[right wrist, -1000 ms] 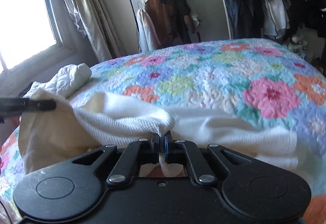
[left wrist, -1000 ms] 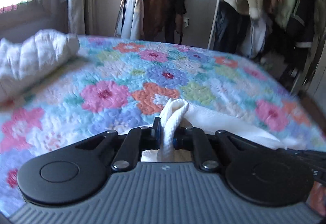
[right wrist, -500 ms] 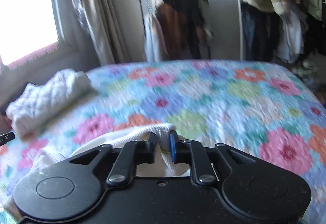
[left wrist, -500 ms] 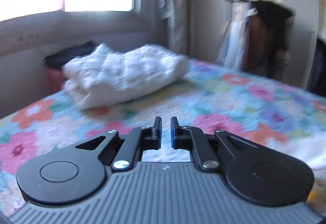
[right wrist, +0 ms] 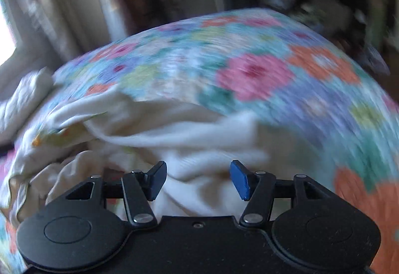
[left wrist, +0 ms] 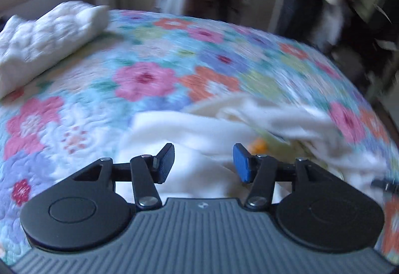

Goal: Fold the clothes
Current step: 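Grasp the cream garment edge with the right tool while the left tool opens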

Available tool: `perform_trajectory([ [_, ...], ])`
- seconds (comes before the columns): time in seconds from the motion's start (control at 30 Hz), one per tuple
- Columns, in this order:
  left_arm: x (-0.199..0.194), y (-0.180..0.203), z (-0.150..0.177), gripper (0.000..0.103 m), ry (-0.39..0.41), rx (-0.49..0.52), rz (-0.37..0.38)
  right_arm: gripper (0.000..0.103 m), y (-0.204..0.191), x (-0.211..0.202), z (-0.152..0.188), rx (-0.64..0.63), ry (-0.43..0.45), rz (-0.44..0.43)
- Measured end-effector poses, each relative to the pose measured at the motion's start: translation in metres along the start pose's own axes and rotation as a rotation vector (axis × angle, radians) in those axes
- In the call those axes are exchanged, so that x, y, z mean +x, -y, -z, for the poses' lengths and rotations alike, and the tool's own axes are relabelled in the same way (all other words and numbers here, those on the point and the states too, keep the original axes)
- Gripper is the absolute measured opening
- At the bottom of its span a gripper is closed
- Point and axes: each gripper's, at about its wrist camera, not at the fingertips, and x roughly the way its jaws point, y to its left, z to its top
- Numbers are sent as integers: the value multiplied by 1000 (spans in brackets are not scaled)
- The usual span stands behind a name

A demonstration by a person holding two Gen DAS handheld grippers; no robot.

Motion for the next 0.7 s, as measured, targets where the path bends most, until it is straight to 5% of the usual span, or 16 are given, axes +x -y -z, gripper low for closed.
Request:
perform_trajectory([
  [0.23, 12, 36, 15, 62, -43, 112, 5, 74, 45, 24, 11, 329, -53, -97],
  [0.33, 21, 37, 23, 63, -80, 148, -11, 75, 42, 46, 24, 346, -71, 2],
  [0.47, 22, 37, 24, 65, -85, 137, -1, 79, 17, 59, 28, 197, -50, 74],
  [0.53, 20, 38, 24, 70, -76, 133, 17, 65, 4, 58, 30, 58, -44, 101],
  [0.57, 21, 40, 25, 73, -76, 134, 22, 31, -3, 57, 32, -21, -33, 108],
  [0.6, 23, 41, 26, 81, -82, 141, 19, 21, -12, 54, 33, -91, -15, 122],
  [0.7, 31, 47, 32, 87, -91, 198, -34, 14, -36, 35, 32, -252, 91, 175],
])
